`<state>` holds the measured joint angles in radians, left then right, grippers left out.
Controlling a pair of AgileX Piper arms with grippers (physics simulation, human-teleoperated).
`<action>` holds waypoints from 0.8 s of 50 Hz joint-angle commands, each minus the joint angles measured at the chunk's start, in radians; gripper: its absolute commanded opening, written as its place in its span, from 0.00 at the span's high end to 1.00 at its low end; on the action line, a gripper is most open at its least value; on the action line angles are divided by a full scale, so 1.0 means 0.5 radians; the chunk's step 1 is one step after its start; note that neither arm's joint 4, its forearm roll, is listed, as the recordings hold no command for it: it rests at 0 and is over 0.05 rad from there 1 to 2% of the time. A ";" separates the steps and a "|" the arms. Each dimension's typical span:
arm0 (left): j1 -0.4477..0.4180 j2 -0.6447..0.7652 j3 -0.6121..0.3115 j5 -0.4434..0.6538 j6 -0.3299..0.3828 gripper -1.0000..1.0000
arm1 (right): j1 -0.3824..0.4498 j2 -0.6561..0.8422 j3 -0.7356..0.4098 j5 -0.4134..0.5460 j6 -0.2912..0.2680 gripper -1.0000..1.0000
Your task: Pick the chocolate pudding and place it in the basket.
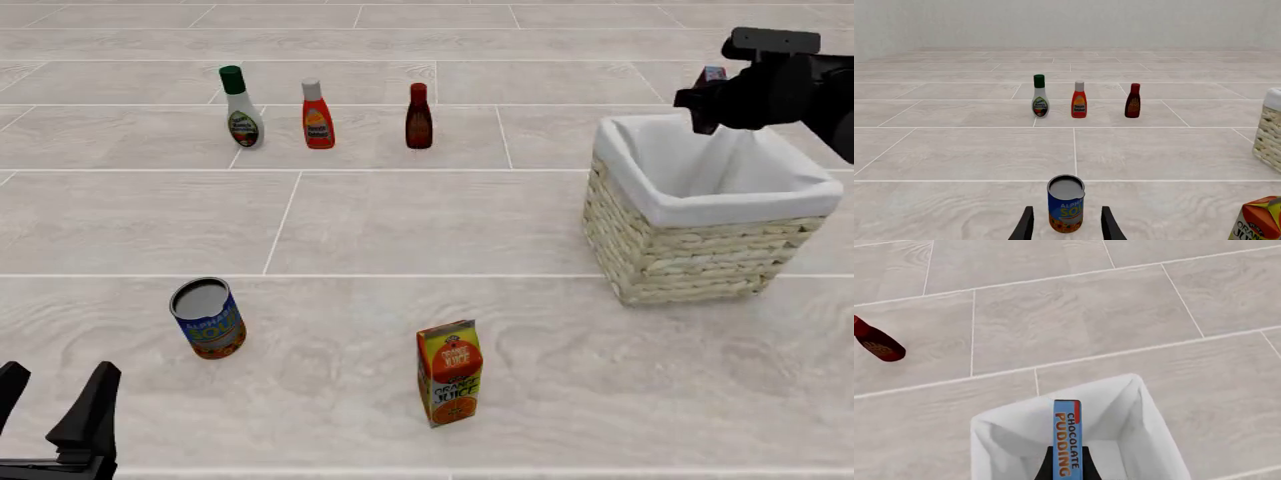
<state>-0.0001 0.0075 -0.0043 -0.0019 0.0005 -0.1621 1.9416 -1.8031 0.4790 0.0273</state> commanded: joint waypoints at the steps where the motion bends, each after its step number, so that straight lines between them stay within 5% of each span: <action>1: 0.000 0.000 0.000 0.000 0.001 0.00 | -0.027 0.031 0.058 -0.047 0.037 1.00; 40: 0.000 0.000 0.000 0.000 0.000 0.00 | -0.057 0.033 0.278 -0.163 0.029 1.00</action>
<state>-0.0001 0.0075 -0.0043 -0.0019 0.0005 -0.1897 1.9579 -1.6749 0.4035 0.0312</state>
